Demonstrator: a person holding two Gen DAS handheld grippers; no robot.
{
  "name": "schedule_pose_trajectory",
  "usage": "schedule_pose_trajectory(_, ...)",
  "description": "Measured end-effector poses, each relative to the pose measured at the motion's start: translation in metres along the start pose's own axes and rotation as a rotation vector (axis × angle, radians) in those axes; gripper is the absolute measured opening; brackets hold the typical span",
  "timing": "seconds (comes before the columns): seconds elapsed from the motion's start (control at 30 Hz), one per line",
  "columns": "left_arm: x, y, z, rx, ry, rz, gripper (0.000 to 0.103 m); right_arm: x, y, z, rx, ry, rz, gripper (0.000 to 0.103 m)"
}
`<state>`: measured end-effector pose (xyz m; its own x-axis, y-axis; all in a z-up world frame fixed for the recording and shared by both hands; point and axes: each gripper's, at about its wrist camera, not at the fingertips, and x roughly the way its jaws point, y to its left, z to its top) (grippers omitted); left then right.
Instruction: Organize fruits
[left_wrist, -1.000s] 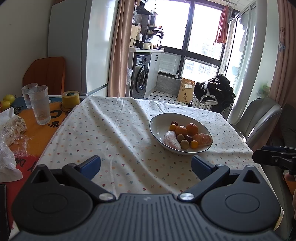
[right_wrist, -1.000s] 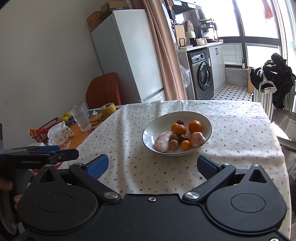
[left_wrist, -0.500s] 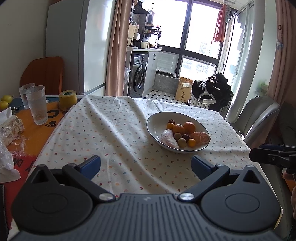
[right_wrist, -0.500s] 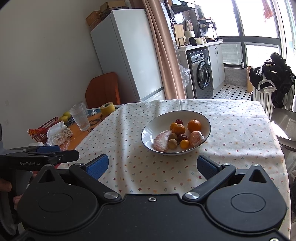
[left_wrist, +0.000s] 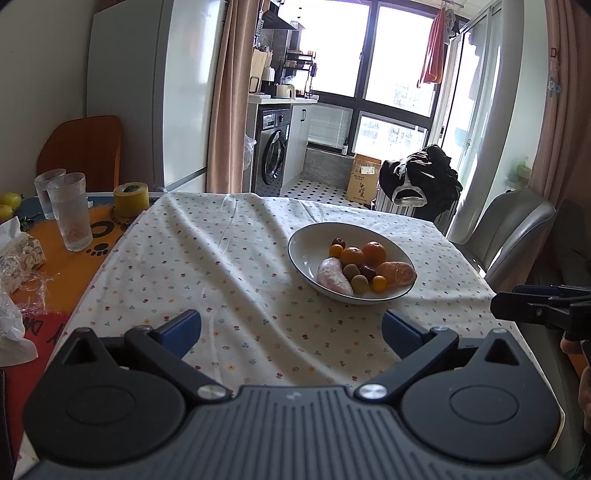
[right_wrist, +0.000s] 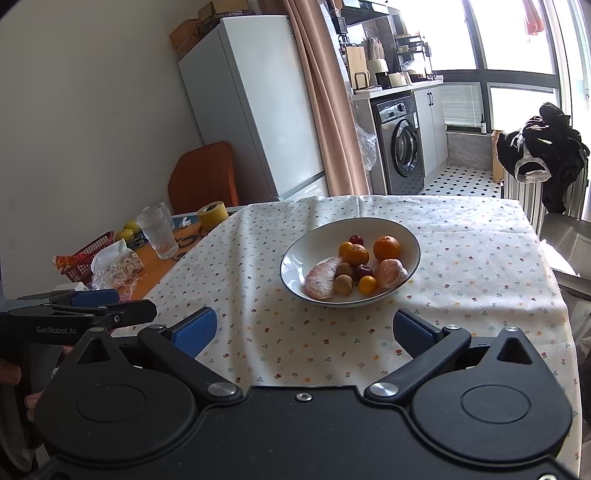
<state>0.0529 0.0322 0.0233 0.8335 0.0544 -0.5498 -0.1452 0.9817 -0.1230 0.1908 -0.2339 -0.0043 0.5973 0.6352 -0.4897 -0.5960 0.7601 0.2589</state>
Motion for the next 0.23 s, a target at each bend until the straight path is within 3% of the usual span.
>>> schedule_pose_trajectory(0.23,-0.0014,-0.0021,0.001,0.012,-0.008,-0.007,0.103,0.0012,0.0,-0.0011,-0.001,0.004,-0.002,0.103)
